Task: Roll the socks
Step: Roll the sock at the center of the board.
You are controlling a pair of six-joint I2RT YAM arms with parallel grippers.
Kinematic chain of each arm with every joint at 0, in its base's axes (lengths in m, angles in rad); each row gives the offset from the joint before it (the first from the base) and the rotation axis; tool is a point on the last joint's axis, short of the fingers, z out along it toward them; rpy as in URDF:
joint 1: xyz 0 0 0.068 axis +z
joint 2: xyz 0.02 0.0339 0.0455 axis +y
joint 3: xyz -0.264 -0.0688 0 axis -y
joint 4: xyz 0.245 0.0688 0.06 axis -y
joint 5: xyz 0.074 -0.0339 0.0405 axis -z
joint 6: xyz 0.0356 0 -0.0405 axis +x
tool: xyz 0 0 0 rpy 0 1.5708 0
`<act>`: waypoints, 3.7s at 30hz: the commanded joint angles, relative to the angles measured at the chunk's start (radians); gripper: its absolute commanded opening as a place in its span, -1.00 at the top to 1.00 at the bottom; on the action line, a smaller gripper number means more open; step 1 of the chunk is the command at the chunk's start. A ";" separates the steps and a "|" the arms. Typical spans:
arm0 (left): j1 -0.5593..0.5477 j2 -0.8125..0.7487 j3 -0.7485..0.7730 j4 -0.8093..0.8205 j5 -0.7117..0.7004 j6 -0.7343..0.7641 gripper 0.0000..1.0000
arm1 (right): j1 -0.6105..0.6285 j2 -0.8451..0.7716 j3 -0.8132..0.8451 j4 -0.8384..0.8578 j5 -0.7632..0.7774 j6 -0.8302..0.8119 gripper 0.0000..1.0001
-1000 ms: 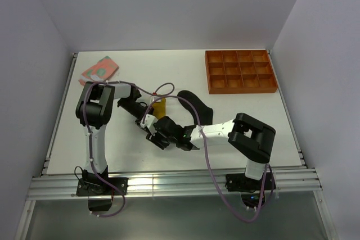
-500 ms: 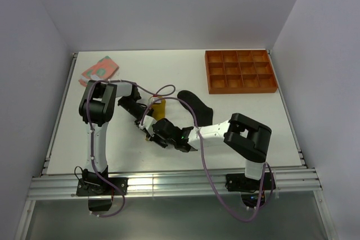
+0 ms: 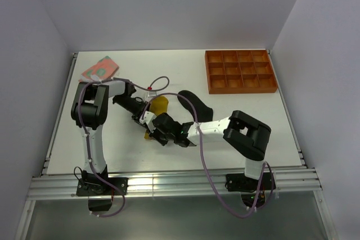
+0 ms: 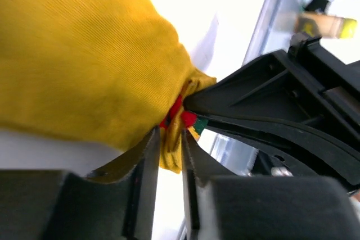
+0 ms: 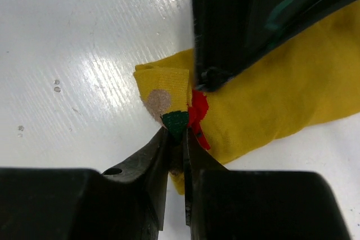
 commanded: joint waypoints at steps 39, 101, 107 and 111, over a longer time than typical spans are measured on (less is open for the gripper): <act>0.092 -0.817 -0.535 0.613 -0.263 0.162 -0.08 | -0.341 0.400 0.542 -0.621 -0.834 0.138 0.83; -0.025 -0.421 -0.403 0.461 -0.105 0.127 0.99 | -0.341 0.110 0.162 -0.249 -0.554 0.329 0.22; 0.023 -0.303 -0.282 0.272 -0.056 0.173 0.99 | -0.342 -0.066 -0.045 -0.091 -0.402 0.388 0.14; 0.046 -0.231 -0.188 0.163 -0.030 0.179 0.99 | -0.310 -0.203 -0.146 0.032 -0.271 0.373 0.11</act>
